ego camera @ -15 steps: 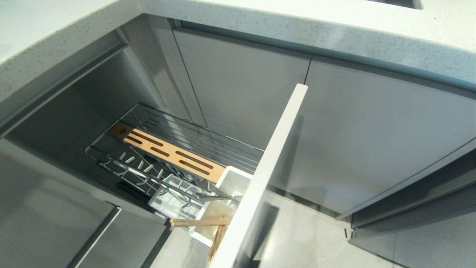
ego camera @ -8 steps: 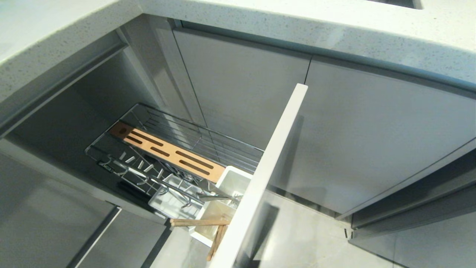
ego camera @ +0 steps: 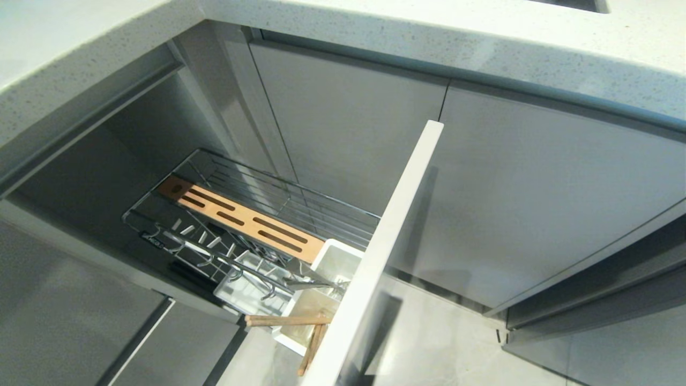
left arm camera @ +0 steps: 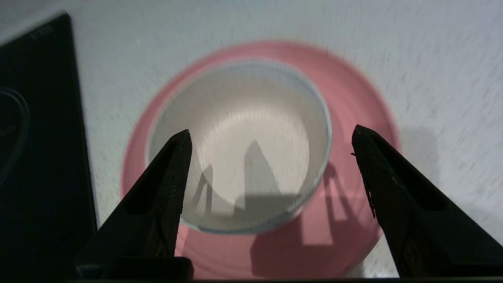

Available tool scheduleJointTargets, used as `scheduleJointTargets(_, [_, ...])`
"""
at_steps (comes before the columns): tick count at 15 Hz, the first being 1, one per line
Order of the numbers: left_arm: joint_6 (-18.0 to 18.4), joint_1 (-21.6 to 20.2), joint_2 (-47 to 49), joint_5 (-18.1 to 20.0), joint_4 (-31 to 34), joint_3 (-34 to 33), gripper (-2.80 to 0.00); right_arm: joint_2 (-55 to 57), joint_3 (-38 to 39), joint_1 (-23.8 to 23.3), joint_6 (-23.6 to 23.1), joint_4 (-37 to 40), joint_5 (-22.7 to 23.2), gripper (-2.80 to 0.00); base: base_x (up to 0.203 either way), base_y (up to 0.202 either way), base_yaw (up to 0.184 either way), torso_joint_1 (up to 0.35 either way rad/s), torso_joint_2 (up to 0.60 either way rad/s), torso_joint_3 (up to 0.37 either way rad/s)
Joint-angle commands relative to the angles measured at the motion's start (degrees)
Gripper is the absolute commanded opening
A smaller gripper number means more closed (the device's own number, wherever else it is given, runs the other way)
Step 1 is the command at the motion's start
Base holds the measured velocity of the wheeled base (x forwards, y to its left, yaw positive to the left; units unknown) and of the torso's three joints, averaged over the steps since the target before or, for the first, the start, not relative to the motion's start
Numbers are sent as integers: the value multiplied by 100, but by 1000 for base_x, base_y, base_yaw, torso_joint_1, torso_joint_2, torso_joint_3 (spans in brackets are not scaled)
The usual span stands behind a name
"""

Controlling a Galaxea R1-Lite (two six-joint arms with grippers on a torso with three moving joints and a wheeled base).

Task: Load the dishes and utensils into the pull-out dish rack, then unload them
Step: Take the fork out of the cupboard

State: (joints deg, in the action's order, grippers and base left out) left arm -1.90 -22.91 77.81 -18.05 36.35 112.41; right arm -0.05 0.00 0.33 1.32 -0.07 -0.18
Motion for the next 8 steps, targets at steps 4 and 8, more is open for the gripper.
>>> scheduleJointTargets(4, [-980,188,-660,-7,-960,-15,0,5,9,2,0,-1,1,-280,0,0,0,0,0,0])
scheduleJointTargets(8, [-2900,1812,-1503,49,-1906,-745,0,5,9,2,0,-1,1,-280,0,0,0,0,0,0])
